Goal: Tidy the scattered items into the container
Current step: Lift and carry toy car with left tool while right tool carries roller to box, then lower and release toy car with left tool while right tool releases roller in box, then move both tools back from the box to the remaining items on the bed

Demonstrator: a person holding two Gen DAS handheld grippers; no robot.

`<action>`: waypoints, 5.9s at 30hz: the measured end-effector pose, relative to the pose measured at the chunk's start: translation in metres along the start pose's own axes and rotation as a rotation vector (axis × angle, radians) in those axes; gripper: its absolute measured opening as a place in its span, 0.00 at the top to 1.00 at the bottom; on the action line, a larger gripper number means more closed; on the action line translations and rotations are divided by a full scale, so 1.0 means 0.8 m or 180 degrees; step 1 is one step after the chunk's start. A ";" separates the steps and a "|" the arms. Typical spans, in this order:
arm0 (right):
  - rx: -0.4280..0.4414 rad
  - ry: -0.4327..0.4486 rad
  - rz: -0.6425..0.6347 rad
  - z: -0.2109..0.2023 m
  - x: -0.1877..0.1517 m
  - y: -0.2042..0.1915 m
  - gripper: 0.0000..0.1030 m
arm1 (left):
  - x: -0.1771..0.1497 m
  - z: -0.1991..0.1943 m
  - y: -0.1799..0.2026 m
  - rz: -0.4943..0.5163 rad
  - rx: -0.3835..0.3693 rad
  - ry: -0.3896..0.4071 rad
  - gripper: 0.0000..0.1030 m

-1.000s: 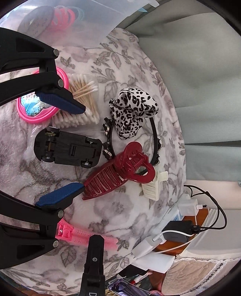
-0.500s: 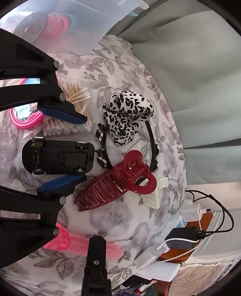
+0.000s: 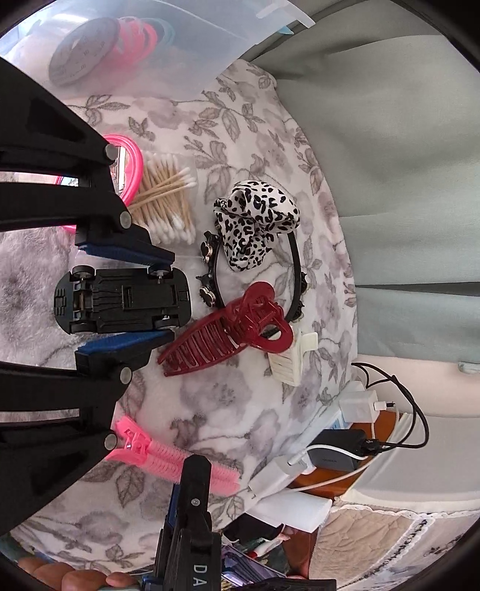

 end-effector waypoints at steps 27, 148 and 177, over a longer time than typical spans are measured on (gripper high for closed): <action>0.0354 0.0619 -0.0412 -0.158 -0.041 -0.076 0.75 | -0.004 -0.178 0.002 -0.0302 -0.0105 0.0646 0.65; 0.0783 -0.0159 -0.2709 0.010 -0.216 -0.429 0.66 | -0.118 -0.269 -0.313 -0.2076 0.0789 0.1232 0.42; 0.1074 0.0633 -0.1799 -0.174 -0.131 -0.270 0.52 | -0.020 -0.328 -0.124 -0.1064 0.0637 0.1380 0.42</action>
Point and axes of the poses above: each gripper's, at about its wrist camera, not at the fingertips, and z roughly the way its jaws point, y to its right, x to its top, the point moved 5 cm from there along z, roughly the way its jaws point, and after that the axes turned 1 degree about -x, right-handed, at the moved point
